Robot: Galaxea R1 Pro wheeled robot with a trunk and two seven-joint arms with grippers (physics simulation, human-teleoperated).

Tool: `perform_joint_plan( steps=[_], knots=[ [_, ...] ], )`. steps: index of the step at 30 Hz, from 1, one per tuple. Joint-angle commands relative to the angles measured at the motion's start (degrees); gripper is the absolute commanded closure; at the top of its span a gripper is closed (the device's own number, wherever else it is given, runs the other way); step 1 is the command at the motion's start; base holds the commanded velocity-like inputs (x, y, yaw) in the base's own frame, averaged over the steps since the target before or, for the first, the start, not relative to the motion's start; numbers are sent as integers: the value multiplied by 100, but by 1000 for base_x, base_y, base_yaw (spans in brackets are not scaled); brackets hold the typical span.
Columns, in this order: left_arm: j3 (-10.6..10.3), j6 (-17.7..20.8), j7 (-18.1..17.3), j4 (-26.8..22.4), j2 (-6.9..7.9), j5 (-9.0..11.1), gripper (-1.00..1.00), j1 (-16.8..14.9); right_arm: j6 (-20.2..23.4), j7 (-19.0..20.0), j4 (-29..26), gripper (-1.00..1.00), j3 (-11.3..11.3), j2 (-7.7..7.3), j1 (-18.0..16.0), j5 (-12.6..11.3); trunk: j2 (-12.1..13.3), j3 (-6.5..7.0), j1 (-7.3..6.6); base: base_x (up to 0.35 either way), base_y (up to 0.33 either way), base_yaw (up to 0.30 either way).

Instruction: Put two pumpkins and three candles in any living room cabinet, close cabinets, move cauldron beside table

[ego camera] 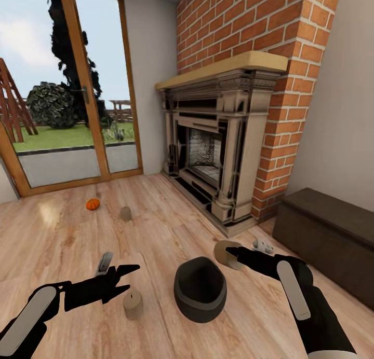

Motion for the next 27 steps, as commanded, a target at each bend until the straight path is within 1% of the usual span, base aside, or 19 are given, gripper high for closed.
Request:
perform_joint_plan(
  steps=[1, 5, 14, 22, 27],
  knots=[
    [-6, 7, 37, -1, 4, 48, -100, -3, -9, -15, -4, 100, -5, -1, -4, -21, -3, -6, -1, 0, 266, -23],
    [-6, 7, 37, -1, 4, 48, -100, -3, -165, -9, 66, 100, -4, -1, -3, -39, -3, -6, -1, -55, 265, -8],
    [-6, 7, 37, -1, 4, 48, -100, -3, -185, -22, 94, 100, -12, 5, -4, -36, -3, -6, -1, -41, 252, 0],
    [-6, 7, 37, -1, 6, 48, -100, -3, -186, -23, 104, 100, -13, 5, -4, -42, -3, -6, -1, -1, 68, 0],
    [-6, 7, 37, -1, 4, 48, -100, -3, -186, -23, 112, 100, -13, 5, -3, -42, -3, -6, -1, 0, 229, 0]
  ],
)
